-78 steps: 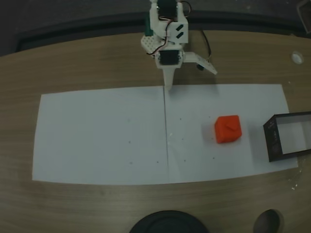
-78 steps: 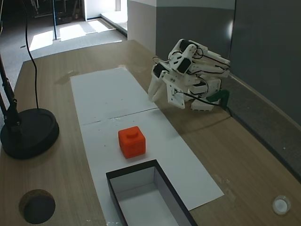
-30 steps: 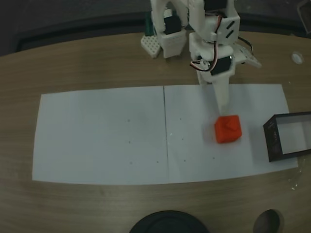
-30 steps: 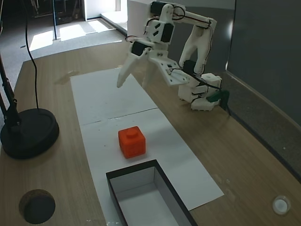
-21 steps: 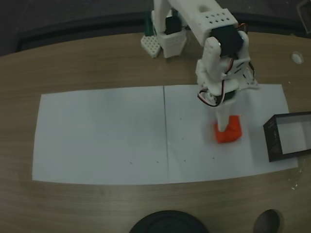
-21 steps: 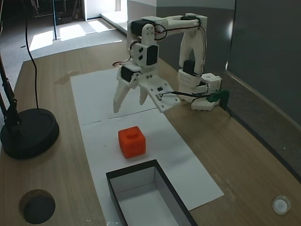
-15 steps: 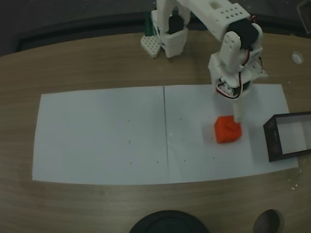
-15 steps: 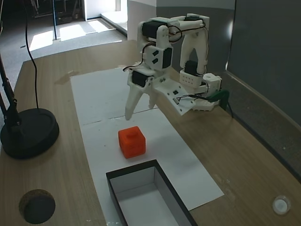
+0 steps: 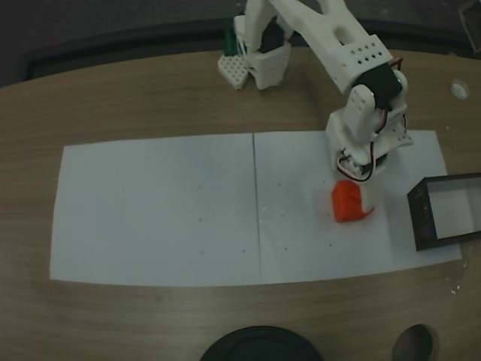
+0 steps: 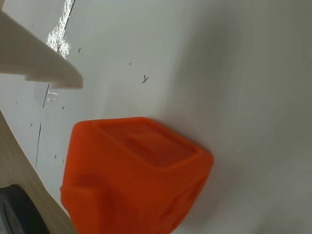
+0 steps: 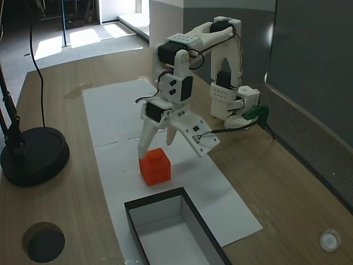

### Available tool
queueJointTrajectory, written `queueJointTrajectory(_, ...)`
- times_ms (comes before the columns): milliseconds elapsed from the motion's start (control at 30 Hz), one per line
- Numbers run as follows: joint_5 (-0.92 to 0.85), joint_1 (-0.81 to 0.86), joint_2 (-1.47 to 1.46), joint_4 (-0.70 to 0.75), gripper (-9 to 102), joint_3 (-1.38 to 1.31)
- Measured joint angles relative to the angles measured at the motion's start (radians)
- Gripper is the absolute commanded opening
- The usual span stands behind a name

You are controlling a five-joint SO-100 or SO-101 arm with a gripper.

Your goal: Grab a orange square and put it in the box.

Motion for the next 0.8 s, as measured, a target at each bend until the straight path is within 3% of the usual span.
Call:
queueJointTrajectory(333,0.0,-0.011,-0.072,-0.06,33,0.0)
queueJointTrajectory(567,0.0,-0.011,-0.087,-0.086,11,-0.028)
queueJointTrajectory(800,0.0,-0.003,-0.089,-0.115,9,-0.041)
